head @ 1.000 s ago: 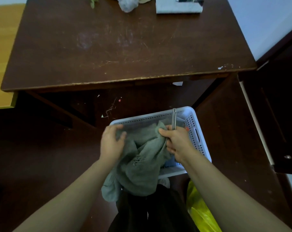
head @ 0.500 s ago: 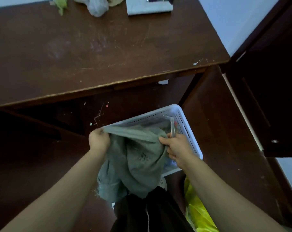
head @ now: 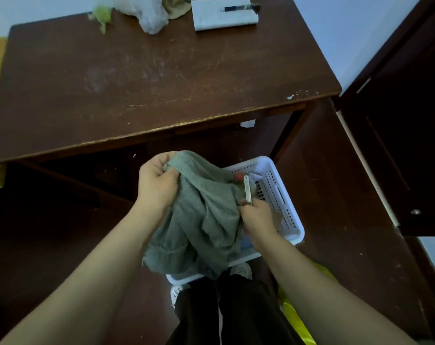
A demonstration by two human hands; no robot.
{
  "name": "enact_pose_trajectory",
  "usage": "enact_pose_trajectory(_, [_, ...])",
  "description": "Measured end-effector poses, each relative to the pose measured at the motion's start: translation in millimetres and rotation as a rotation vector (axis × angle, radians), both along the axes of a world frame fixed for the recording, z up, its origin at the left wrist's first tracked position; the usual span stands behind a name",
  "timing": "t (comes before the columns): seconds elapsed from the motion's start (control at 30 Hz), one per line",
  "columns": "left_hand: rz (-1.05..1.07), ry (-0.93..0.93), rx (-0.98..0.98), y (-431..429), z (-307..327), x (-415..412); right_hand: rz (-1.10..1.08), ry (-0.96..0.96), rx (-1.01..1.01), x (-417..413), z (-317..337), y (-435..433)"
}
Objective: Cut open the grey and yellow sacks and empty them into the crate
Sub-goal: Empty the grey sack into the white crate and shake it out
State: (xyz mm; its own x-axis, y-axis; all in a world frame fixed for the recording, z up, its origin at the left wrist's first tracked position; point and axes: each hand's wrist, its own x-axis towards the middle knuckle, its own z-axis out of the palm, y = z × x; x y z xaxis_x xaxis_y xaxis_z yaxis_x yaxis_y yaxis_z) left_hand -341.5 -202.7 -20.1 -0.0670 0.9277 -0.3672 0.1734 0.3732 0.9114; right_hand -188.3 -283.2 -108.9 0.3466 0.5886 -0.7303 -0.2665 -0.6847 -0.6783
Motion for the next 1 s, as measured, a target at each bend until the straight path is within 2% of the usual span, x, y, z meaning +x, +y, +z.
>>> enact_pose_trajectory(0.13, [0.093,-0.008,-0.048,6,2,4,-0.069,0.035,-0.044,0,-4,-4])
enact_pose_trajectory(0.27, [-0.029,-0.069,0.085,3,11,14,-0.041,0.047,0.021,0,-4,3])
enact_pose_trajectory(0.33, [0.041,-0.156,0.076,3,11,17,-0.048,0.110,-0.050,4,-8,1])
enact_pose_trajectory(0.4, [0.111,-0.091,0.047,11,12,11,-0.026,0.116,-0.145,12,-11,-2])
enact_pose_trajectory(0.5, [-0.020,0.011,0.087,19,14,2,-0.116,0.025,-0.139,28,-14,8])
enact_pose_trajectory(0.57, [-0.094,-0.003,0.066,11,14,-3,-0.145,-0.067,-0.086,33,-15,19])
enact_pose_trajectory(0.7, [-0.268,-0.026,0.082,1,19,-7,0.096,-0.324,0.007,28,-11,62])
enact_pose_trajectory(0.73, [-0.323,-0.012,0.098,-1,22,-8,0.153,-0.311,0.010,24,-8,76])
enact_pose_trajectory(0.83, [-0.530,0.002,0.091,-7,26,-13,0.397,-0.103,-0.131,3,-1,96])
enact_pose_trajectory(0.9, [-0.680,-0.015,0.034,-12,24,-20,0.526,-0.141,-0.176,-10,-6,92])
enact_pose_trajectory(1.0, [-0.698,0.039,-0.047,-18,12,-39,0.439,-0.180,-0.161,-21,-9,89])
